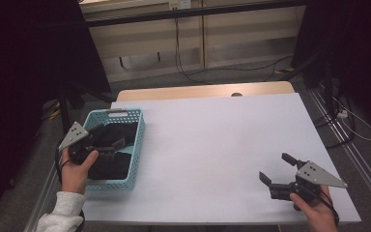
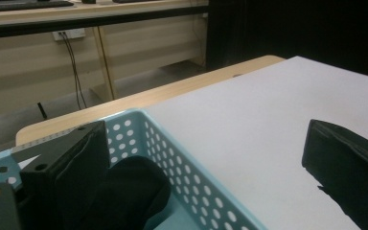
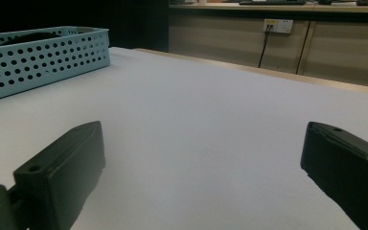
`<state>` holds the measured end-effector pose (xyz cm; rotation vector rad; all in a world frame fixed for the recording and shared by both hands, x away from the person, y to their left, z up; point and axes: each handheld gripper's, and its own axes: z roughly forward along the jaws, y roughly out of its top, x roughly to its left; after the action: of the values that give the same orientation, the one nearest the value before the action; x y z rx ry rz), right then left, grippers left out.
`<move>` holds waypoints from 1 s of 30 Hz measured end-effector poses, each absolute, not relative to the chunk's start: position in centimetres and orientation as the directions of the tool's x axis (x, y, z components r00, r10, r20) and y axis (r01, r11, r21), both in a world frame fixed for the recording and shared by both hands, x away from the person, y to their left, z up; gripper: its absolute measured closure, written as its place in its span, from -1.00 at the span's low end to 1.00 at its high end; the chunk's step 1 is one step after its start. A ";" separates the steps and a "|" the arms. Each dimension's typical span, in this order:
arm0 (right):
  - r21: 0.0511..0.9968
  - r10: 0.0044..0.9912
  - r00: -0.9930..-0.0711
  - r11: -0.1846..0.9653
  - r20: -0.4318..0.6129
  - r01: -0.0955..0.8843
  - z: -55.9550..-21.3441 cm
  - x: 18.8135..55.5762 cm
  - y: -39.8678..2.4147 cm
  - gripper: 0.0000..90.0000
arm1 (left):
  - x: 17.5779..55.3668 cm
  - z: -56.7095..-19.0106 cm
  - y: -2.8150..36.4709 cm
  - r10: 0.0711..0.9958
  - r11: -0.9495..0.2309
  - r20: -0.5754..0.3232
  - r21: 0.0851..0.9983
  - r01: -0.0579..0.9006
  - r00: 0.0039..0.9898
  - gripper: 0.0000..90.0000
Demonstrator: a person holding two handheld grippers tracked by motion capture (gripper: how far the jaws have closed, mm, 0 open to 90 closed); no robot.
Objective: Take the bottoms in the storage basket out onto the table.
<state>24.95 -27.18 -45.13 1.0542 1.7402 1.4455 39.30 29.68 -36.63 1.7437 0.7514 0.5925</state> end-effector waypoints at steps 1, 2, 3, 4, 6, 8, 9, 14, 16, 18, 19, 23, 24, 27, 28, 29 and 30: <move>0.981 0.878 -0.479 0.076 0.020 0.181 -45.2 25.0 -27.2 -0.99 | 39.5 -36.7 29.8 0.735 -0.208 0.022 0.959 0.194 0.678 -0.94; 0.980 0.877 -0.480 0.077 0.021 0.183 -45.2 25.0 -27.2 -0.99 | 39.7 -36.8 29.9 0.738 -0.212 0.021 0.956 0.202 0.674 -0.94; 0.980 0.877 -0.480 0.079 0.020 0.184 -45.2 25.0 -27.2 -0.99 | 39.9 -36.9 30.0 0.737 -0.215 0.020 0.954 0.207 0.676 -0.94; 0.980 0.877 -0.480 0.079 0.019 0.184 -45.2 24.9 -27.2 -0.99 | 40.0 -37.0 30.0 0.735 -0.221 0.019 0.952 0.213 0.678 -0.94; 0.979 0.877 -0.481 0.080 0.021 0.189 -45.2 25.0 -27.2 -0.99 | 40.4 -37.4 30.2 0.724 -0.224 0.005 0.948 0.228 0.690 -0.94; 0.978 0.876 -0.483 0.081 0.024 0.195 -45.3 25.0 -27.2 -0.99 | 40.8 -37.8 30.4 0.719 -0.225 -0.010 0.943 0.245 0.695 -0.94; 0.977 0.875 -0.483 0.083 0.023 0.197 -45.3 25.0 -27.2 -0.99 | 41.0 -38.0 30.5 0.718 -0.235 -0.004 0.940 0.247 0.696 -0.94; 0.977 0.874 -0.486 0.085 0.021 0.194 -45.3 25.0 -27.2 -0.99 | 41.5 -38.9 30.6 0.708 -0.286 0.018 0.921 0.264 0.706 -0.94; 0.977 0.873 -0.487 0.088 0.018 0.194 -45.3 25.0 -27.2 -0.98 | 41.7 -39.2 30.7 0.711 -0.292 0.016 0.916 0.275 0.703 -0.94; 0.977 0.872 -0.490 0.088 0.020 0.196 -45.3 25.0 -27.2 -0.98 | 41.9 -39.6 30.9 0.715 -0.292 0.008 0.912 0.288 0.699 -0.94; 0.976 0.871 -0.491 0.090 0.018 0.196 -45.3 25.0 -27.2 -0.98 | 41.9 -39.7 30.9 0.716 -0.298 0.007 0.907 0.296 0.698 -0.94; 0.977 0.870 -0.492 0.091 0.017 0.193 -45.3 24.9 -27.2 -0.98 | 42.2 -40.4 31.1 0.709 -0.330 0.019 0.892 0.309 0.704 -0.94; 0.977 0.869 -0.494 0.091 0.017 0.194 -45.3 24.9 -27.2 -0.98 | 42.2 -40.5 31.2 0.708 -0.338 0.022 0.888 0.311 0.706 -0.93; 0.976 0.869 -0.494 0.091 0.018 0.197 -45.3 25.0 -27.1 -0.98 | 42.3 -41.0 31.3 0.699 -0.347 0.015 0.881 0.321 0.715 -0.91; 0.976 0.869 -0.495 0.093 0.018 0.198 -45.4 25.0 -27.1 -0.98 | 42.4 -41.0 31.3 0.703 -0.356 0.022 0.877 0.324 0.711 -0.90; 0.975 0.868 -0.497 0.094 0.018 0.200 -45.4 25.0 -27.1 -0.98 | 42.4 -41.1 31.4 0.699 -0.359 0.023 0.876 0.322 0.715 -0.90; 0.975 0.867 -0.498 0.095 0.018 0.201 -45.4 25.0 -27.1 -0.98 | 42.4 -41.1 31.4 0.694 -0.362 0.023 0.875 0.321 0.719 -0.90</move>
<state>25.02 -27.10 -45.38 1.0489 1.7823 1.4379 42.41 31.39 -41.11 1.9645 0.7778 0.4893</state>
